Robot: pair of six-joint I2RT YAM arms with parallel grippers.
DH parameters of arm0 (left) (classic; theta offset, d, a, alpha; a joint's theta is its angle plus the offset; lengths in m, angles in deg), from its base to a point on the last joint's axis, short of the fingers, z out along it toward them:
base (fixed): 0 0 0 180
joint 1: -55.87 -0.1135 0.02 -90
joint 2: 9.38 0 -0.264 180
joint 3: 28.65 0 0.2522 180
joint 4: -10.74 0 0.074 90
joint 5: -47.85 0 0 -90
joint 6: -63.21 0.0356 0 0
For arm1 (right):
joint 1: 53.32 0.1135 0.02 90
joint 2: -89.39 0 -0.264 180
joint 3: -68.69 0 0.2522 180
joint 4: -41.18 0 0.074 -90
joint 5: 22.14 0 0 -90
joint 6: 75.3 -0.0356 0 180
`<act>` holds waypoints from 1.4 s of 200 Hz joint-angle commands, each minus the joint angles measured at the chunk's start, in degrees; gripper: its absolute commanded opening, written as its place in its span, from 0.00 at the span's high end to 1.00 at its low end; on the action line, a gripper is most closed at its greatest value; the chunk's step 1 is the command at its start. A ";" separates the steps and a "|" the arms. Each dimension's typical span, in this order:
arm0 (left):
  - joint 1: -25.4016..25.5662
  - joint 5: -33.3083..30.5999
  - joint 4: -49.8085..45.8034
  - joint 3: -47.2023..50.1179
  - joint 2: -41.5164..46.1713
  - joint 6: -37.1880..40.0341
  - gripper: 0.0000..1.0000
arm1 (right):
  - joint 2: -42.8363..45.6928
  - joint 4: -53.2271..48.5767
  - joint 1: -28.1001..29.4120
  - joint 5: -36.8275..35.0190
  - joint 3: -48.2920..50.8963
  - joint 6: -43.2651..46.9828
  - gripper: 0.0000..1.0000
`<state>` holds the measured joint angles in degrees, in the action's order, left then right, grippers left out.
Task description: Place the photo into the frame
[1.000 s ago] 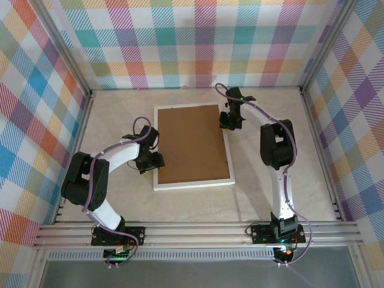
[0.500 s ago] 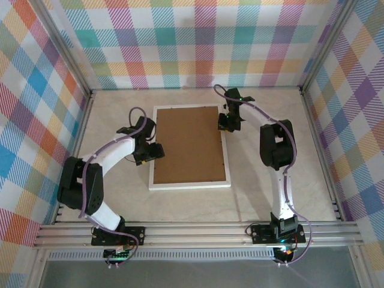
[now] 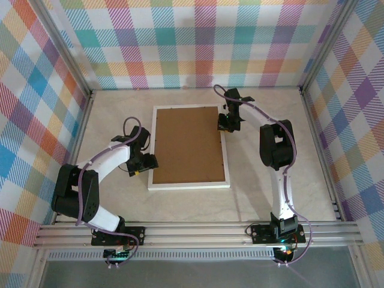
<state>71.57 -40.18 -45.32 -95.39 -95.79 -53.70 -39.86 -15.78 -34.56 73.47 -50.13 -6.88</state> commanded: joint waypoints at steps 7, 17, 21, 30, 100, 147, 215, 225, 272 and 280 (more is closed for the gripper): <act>-0.85 -0.35 1.31 0.67 -0.98 1.18 0.27 | 0.55 -2.77 0.65 2.48 -0.27 -0.10 0.78; -0.84 -0.29 2.04 0.57 -1.87 1.17 0.27 | 0.53 -2.77 0.66 2.47 -0.32 -0.01 0.78; -0.85 -0.31 2.35 0.50 -2.29 1.10 0.28 | 0.49 -2.76 0.66 2.48 -0.26 -0.02 0.78; -0.85 0.02 2.81 0.50 -2.99 1.11 0.28 | 0.62 -2.91 0.60 2.39 -0.26 -0.03 0.78; -0.94 -0.51 3.37 2.50 -4.54 0.93 0.28 | 0.30 -2.76 0.65 2.22 -0.65 0.04 0.79; -0.94 1.88 7.75 6.50 -7.92 -1.07 0.29 | 0.24 -2.98 0.65 2.29 -0.46 0.16 0.79; -4.24 0.12 4.68 -7.97 -1.22 0.81 0.24 | 5.31 -1.80 -1.20 4.02 0.25 1.98 0.50; -4.97 -0.37 6.48 -10.15 -1.73 0.25 0.18 | 6.33 -2.18 -1.42 3.58 0.71 2.92 0.44; -6.54 1.31 16.13 -16.90 -11.18 -3.31 0.01 | 14.47 -0.04 -1.31 2.55 10.83 6.08 0.29; -6.66 1.79 17.69 -17.50 -12.90 -3.23 0.00 | 15.94 0.34 -1.28 2.94 13.04 6.40 0.28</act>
<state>65.54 -39.24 -32.89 -111.25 -103.31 -55.67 -28.49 -15.59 -35.76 75.43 -42.04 -2.97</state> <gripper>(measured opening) 0.985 0.707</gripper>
